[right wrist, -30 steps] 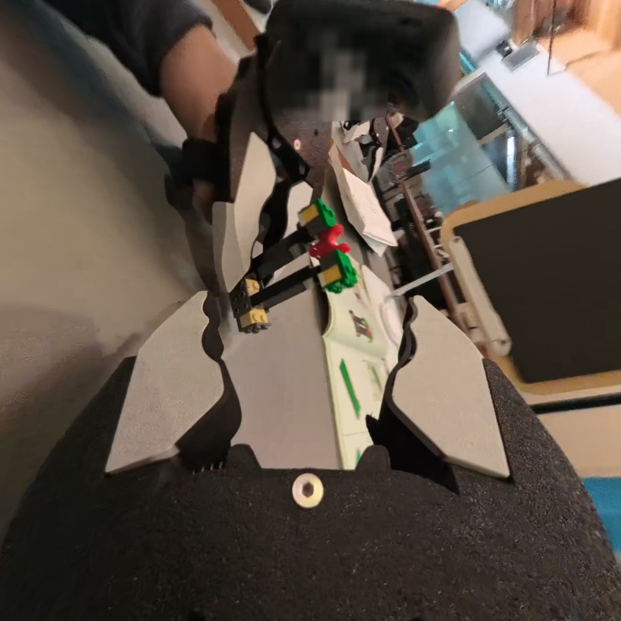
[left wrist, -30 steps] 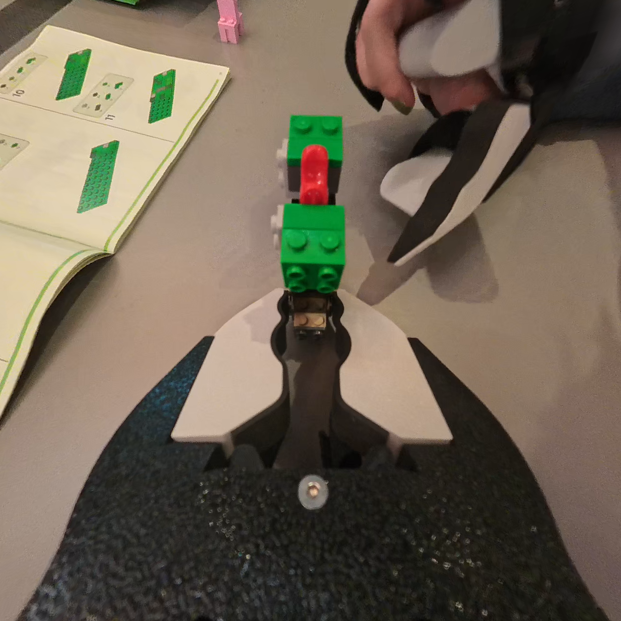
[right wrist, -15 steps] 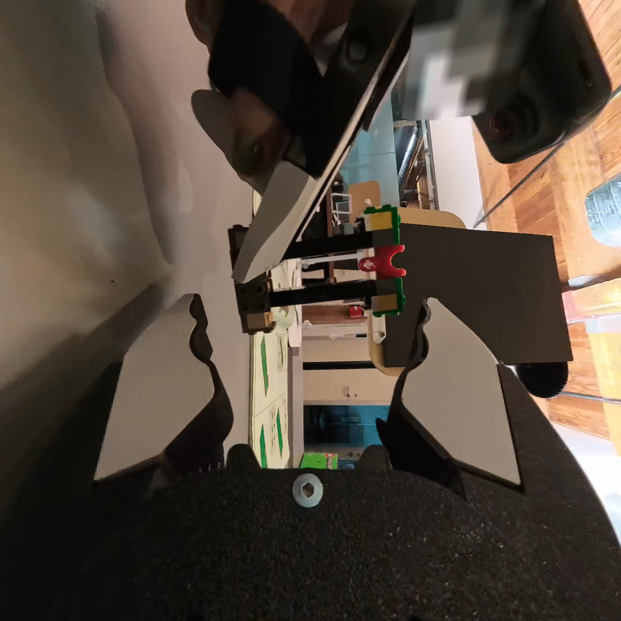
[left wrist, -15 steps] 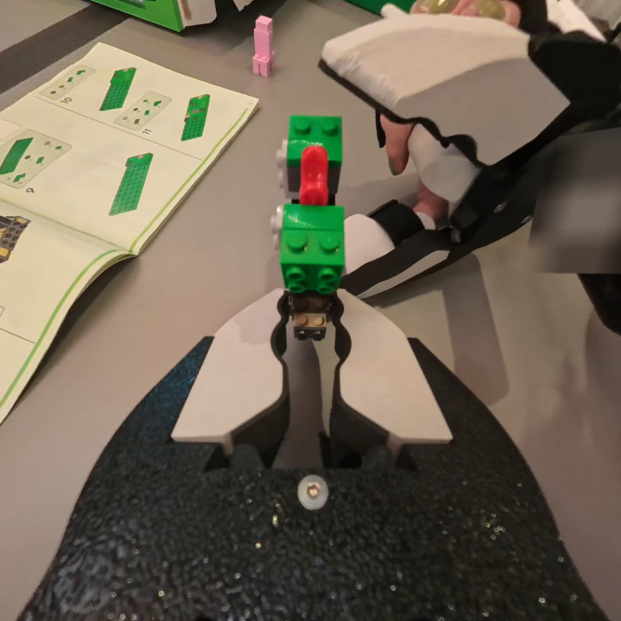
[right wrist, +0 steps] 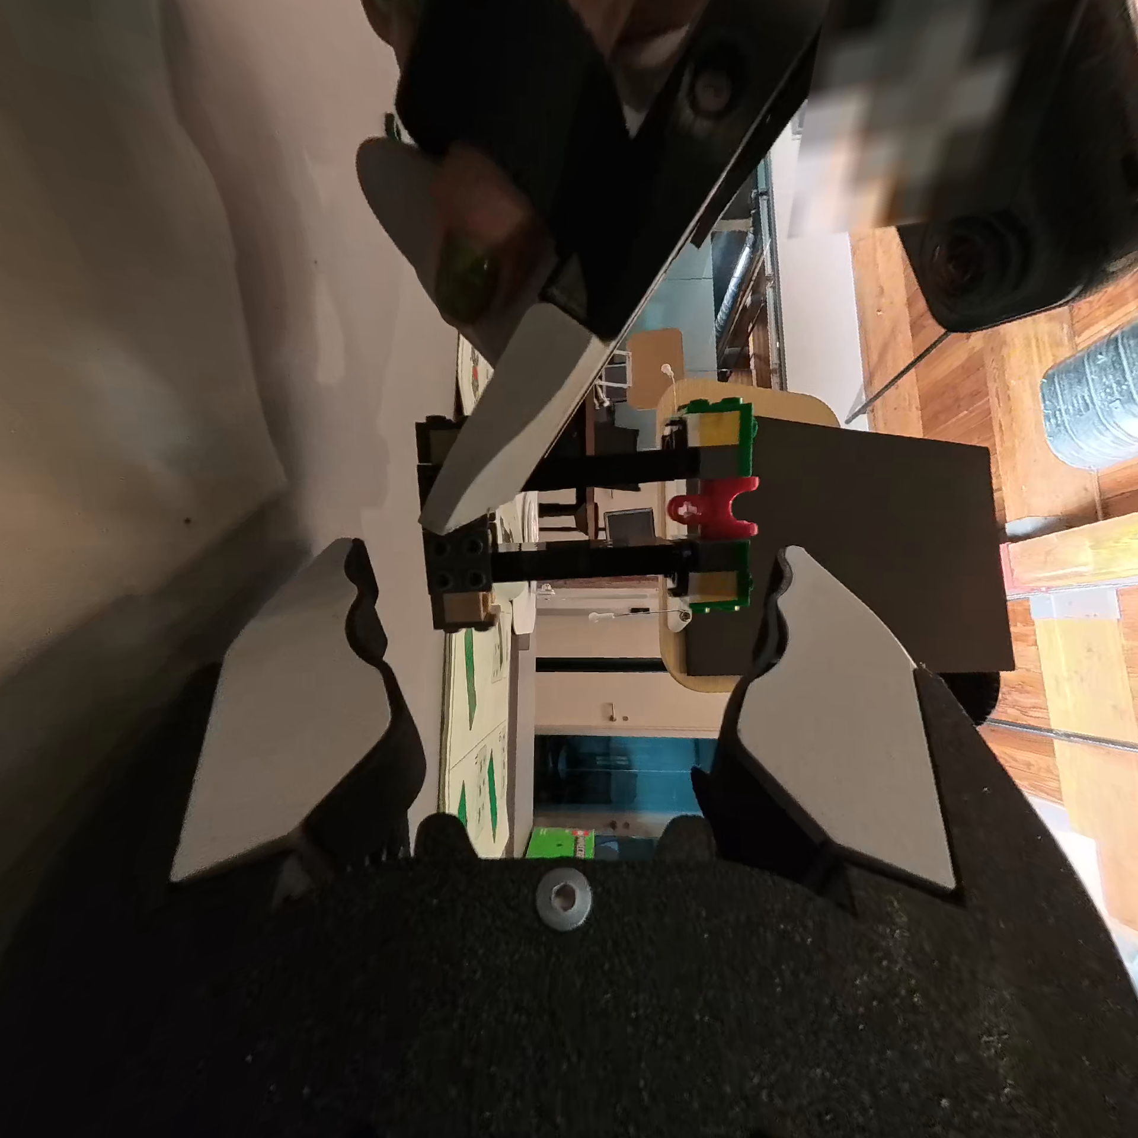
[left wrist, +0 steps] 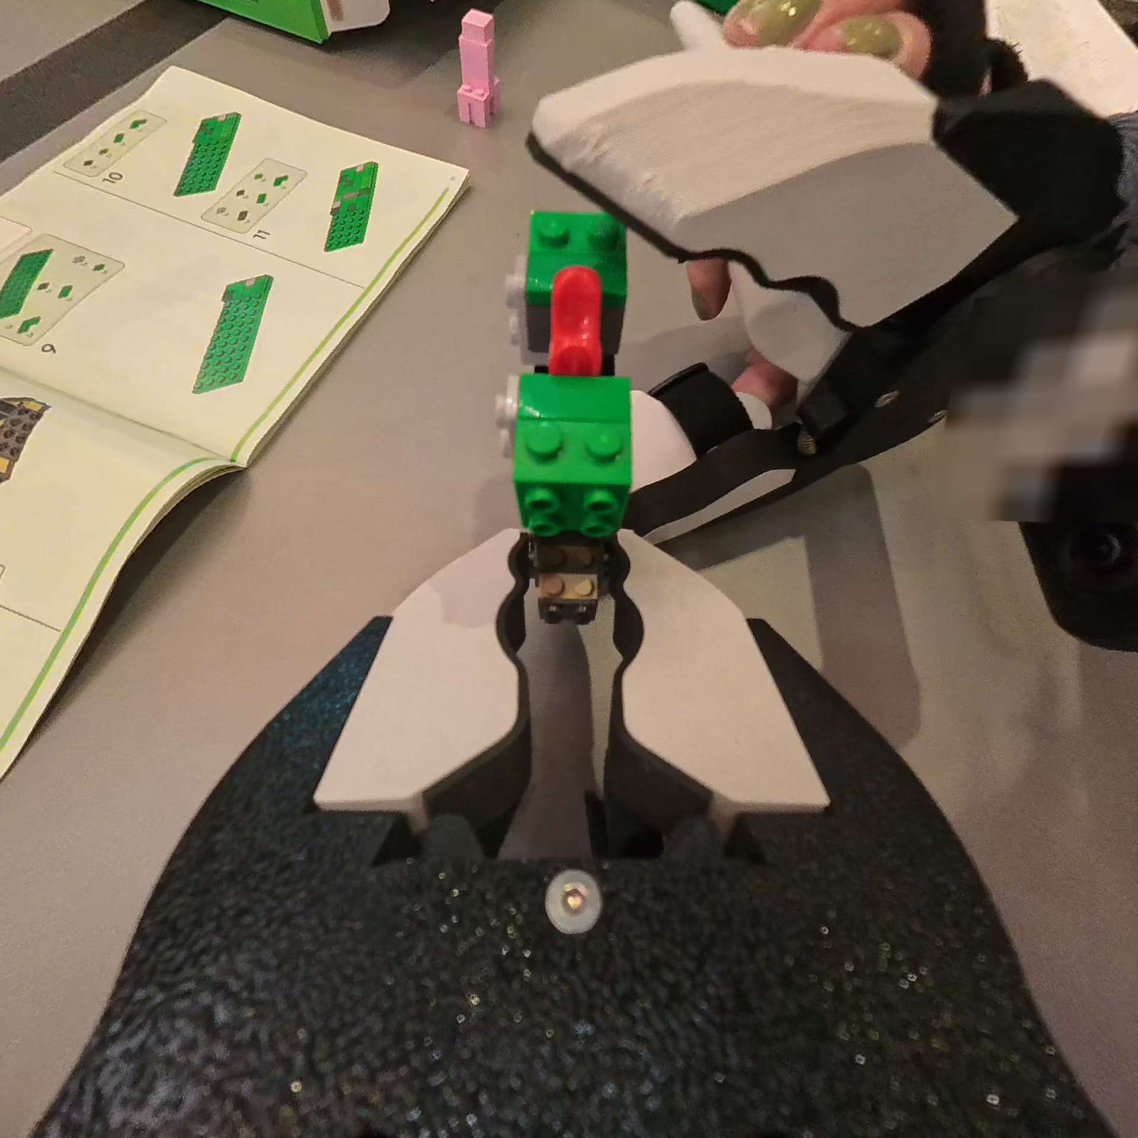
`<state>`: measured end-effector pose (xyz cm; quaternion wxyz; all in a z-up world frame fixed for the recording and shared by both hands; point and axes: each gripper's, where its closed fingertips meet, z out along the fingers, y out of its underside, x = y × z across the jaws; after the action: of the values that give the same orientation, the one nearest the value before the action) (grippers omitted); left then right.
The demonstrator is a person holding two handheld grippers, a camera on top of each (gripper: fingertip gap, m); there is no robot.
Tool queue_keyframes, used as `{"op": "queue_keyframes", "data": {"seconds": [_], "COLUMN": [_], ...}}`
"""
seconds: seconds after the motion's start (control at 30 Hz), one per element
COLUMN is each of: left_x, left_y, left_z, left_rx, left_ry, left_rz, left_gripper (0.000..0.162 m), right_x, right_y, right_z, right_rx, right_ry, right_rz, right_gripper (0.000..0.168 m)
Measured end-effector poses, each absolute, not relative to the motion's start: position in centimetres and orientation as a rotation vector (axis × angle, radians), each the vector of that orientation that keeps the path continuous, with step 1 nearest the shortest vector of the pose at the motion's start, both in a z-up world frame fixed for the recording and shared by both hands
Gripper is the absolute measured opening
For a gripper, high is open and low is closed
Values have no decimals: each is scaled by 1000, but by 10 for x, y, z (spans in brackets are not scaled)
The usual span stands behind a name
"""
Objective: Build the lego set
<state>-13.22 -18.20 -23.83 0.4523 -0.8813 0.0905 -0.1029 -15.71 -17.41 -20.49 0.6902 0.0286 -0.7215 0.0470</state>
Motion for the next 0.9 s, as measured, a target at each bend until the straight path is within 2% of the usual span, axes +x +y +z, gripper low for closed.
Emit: {"op": "queue_keyframes", "data": {"seconds": [0.2,0.43,0.9], "left_x": [-130,-129,-128], "left_y": [-182,-181,-181], "left_z": [-240,-243,-241], "left_rx": [-2183,-2199,-2177], "left_ry": [233,243,260], "left_rz": [-257,-256,-251], "left_gripper": [24,24,24], "right_x": [-158,-157,-156], "right_y": [-173,-171,-170], "right_z": [-206,-203,-202], "right_rx": [68,82,67], "right_ry": [-1613,-1585,-1579], "right_rz": [81,61,63], "right_gripper": [113,100,99]}}
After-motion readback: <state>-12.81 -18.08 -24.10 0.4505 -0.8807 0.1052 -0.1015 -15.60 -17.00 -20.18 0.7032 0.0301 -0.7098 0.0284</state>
